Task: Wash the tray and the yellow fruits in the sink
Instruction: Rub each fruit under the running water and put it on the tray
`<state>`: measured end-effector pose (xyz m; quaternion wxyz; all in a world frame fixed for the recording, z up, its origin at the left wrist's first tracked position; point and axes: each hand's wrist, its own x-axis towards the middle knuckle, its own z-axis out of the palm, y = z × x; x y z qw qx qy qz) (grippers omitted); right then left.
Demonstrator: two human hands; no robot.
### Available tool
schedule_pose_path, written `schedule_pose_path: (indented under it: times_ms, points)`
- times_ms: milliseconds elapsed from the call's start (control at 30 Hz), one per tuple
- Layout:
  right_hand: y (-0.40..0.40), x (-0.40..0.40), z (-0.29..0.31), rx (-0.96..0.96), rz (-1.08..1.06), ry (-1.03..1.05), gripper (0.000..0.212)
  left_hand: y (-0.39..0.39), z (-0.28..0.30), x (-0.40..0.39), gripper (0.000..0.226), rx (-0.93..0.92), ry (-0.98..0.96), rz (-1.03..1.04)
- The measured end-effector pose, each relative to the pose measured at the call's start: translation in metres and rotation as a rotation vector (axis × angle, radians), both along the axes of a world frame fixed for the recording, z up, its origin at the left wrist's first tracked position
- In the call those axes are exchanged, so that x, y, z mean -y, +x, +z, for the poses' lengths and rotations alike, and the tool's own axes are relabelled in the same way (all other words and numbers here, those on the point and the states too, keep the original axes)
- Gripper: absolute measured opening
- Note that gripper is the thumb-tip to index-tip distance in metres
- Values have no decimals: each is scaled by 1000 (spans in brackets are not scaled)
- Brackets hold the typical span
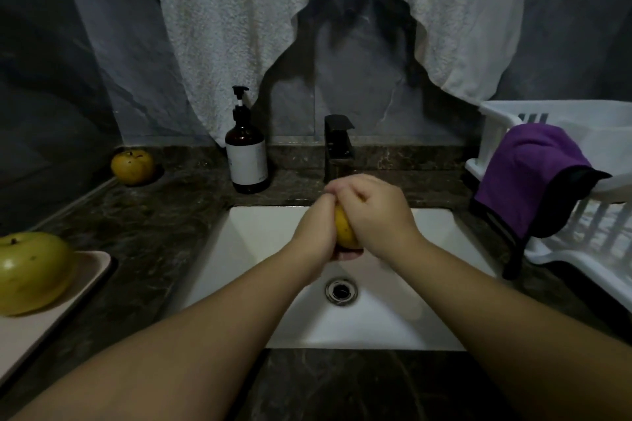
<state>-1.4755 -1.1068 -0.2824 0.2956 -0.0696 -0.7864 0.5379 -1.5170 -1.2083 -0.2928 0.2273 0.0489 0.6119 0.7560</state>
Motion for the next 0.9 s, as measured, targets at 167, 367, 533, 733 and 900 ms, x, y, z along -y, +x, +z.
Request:
schedule_pose_path:
  times_ms: [167, 367, 533, 733, 900]
  points:
    - [-1, 0, 6, 204, 114, -297, 28, -3, 5, 6, 41, 99, 154, -16]
    - [-6, -8, -5, -45, 75, 263, 22, -1, -2, 9, 54, 218, 305, -198]
    - [-5, -4, -4, 118, 113, -99, 29, -6, -2, 6, 49, 165, 270, -121]
    - [-1, -12, -5, 41, 66, 256, 59, -5, -2, 11, 70, 245, 179, -312]
    - [0, -20, -6, 20, 143, 275, 16, 1, -5, 5, 86, 131, 60, -272]
